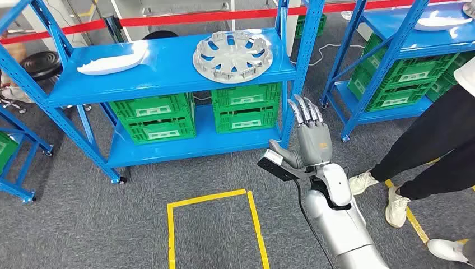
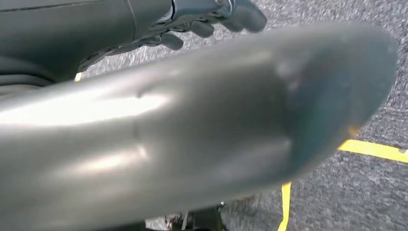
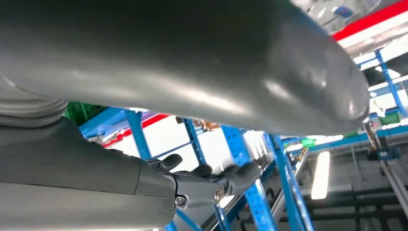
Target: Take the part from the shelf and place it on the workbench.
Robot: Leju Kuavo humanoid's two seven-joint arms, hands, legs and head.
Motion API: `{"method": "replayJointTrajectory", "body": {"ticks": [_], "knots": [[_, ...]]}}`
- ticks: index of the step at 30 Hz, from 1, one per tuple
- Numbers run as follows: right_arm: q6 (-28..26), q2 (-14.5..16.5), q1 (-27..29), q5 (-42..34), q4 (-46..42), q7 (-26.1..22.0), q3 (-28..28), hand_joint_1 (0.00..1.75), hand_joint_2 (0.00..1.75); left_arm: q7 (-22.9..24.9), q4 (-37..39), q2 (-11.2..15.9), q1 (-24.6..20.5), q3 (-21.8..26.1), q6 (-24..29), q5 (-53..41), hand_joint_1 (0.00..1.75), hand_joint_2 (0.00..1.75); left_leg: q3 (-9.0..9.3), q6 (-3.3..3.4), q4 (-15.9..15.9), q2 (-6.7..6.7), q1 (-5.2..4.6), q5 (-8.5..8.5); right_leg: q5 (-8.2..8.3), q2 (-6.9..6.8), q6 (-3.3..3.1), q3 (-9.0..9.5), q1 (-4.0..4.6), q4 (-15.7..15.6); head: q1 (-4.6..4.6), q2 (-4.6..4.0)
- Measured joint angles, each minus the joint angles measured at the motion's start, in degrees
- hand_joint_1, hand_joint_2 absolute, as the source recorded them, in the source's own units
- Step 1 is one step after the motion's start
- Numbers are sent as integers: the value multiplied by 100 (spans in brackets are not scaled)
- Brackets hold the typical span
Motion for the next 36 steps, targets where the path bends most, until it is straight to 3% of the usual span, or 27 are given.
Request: {"method": "replayJointTrajectory", "body": {"ticks": [4,5,7,8,9,10,11,12,14,19,21,23,24,25,27,29,30,34,36], "knots": [[0,-7,-19,-14,1,-1,-1,0,0,-11,2,-2,14,16,-2,18,0,0,68,110,-82,-3,37,9,-89,-4,98,-13,3,97,9,0],[-1,-12,-27,-27,1,-1,-3,0,0,-22,2,-1,13,27,-2,31,0,0,97,145,-108,-2,52,9,-204,-6,120,-121,2,326,14,0],[-2,-23,-23,-70,7,-10,-14,0,0,-43,1,3,12,46,-2,55,0,0,115,193,-114,-1,49,-11,-500,-7,144,-539,0,1077,23,0],[-2,-27,-10,-86,10,-14,-22,0,0,-48,2,3,16,54,-2,61,0,0,120,205,-109,-2,44,-23,-591,-7,152,-757,0,1424,23,0],[-2,-31,1,-101,13,-22,-33,0,0,-50,2,3,22,63,-2,66,0,0,128,208,-102,-4,41,-39,-572,-7,155,-897,0,1591,23,0],[-1,-35,7,-112,14,-30,-45,0,0,-54,3,3,29,73,-4,70,0,0,144,205,-94,-6,39,-59,-438,-8,152,-923,0,1534,23,0],[-1,-40,6,-117,14,-39,-59,0,0,-57,4,2,34,81,-8,74,0,0,170,196,-85,-9,39,-85,-210,-9,142,-822,0,1240,25,0],[-1,-45,3,-122,14,-51,-76,0,0,-64,4,0,37,86,-14,76,0,0,198,178,-75,-13,39,-115,29,-11,124,-652,1,820,26,0],[2,-51,-1,-130,11,-70,-106,0,0,-86,4,-1,30,89,-32,77,0,0,225,122,-49,-21,22,-169,264,-13,73,-356,20,171,26,0],[7,-57,7,-144,-26,-98,-148,0,0,-103,2,5,4,93,-52,105,0,0,213,-48,26,-17,22,-252,245,3,-79,-229,22,-19,14,0],[9,-57,7,-149,-60,-108,-149,0,0,-103,3,5,-8,93,-52,111,0,0,-49,-114,547,-3,37,-493,230,-9,-137,-172,1,-48,5,0],[18,-57,15,-149,-71,-114,-150,0,0,-101,5,4,-10,93,-52,111,0,0,-492,-158,1331,1,52,-771,197,-16,-163,-137,-1,-49,3,0],[26,-57,23,-148,-72,-117,-154,0,0,-98,5,5,-7,93,-52,111,0,0,-653,-169,1567,2,58,-791,180,-16,-161,-118,-2,-49,4,0],[33,-57,31,-146,-73,-120,-165,0,0,-93,5,8,-5,93,-52,107,0,0,-700,-173,1571,3,62,-686,159,-12,-153,-91,-6,-49,3,0],[44,-57,46,-146,-91,-126,-204,0,0,-79,3,16,-9,93,-52,83,0,0,-453,-164,928,8,71,-224,108,-6,-118,-12,-21,-49,3,0],[49,-57,54,-146,-132,-131,-249,0,0,-66,3,20,-19,93,-52,59,0,0,-110,-123,189,12,63,60,53,-2,-55,42,-15,-46,3,0],[52,-58,59,-145,-154,-133,-268,0,0,-60,4,20,-23,93,-52,54,0,0,-26,-89,13,12,56,84,35,1,-21,50,-8,-48,5,0],[65,-59,97,-130,-235,-144,-301,0,0,-58,3,20,-22,93,-52,48,0,0,35,97,-76,5,37,39,-34,-2,126,47,-21,-10,13,0],[79,-61,107,-113,-260,-159,-305,0,0,-72,-1,24,-25,93,-51,48,0,0,83,172,-107,6,51,29,-257,-7,170,-190,-28,461,23,0]]}}
